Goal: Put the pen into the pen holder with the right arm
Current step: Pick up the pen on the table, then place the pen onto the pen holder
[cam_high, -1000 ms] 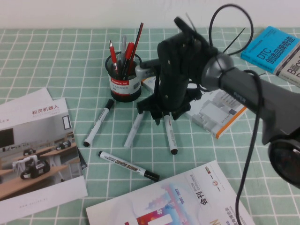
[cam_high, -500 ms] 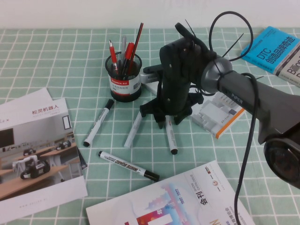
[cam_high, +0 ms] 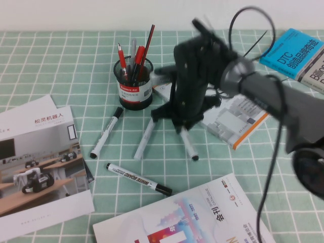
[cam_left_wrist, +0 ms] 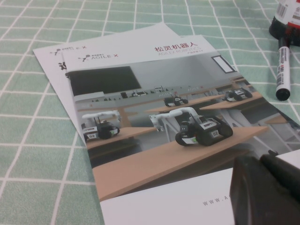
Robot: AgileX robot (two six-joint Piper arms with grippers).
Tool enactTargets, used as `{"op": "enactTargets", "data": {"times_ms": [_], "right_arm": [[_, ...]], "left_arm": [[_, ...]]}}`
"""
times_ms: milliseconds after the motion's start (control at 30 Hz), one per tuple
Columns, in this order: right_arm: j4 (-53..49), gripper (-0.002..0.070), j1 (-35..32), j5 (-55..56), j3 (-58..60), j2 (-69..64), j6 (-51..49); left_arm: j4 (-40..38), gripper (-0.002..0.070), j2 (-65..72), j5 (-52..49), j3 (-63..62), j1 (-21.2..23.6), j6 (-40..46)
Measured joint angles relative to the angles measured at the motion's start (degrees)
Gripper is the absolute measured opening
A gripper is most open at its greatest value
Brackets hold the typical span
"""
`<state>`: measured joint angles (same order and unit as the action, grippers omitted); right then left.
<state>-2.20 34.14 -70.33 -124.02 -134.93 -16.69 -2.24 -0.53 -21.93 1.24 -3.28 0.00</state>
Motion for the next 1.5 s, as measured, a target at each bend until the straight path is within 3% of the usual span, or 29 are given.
{"op": "enactTargets", "data": {"times_ms": [233,333,600,767,1067,1500], "right_arm": [[-2.9,0.0122,0.0,0.5,5.2,13.6,0.3],[-3.2,0.0122,0.0,6.8,12.5,21.8,0.3],[-2.3,0.0122,0.0,52.4,44.3,38.0,1.7],[-1.8,0.0122,0.0,76.8,54.1,38.1,2.5],[-1.8,0.0122,0.0,108.3,53.1,27.3,3.9],[-3.3,0.0122,0.0,111.2,36.0,11.6,4.3]], "left_arm": [[0.0,-0.0004,0.0,0.0,0.0,0.0,0.0],[0.0,-0.0004,0.0,0.0,0.0,0.0,0.0],[0.0,-0.0004,0.0,0.0,0.0,0.0,0.0],[0.0,-0.0004,0.0,0.0,0.0,0.0,0.0],[0.0,-0.0004,0.0,0.0,0.0,0.0,0.0],[0.0,-0.0004,0.0,0.0,0.0,0.0,0.0]]}}
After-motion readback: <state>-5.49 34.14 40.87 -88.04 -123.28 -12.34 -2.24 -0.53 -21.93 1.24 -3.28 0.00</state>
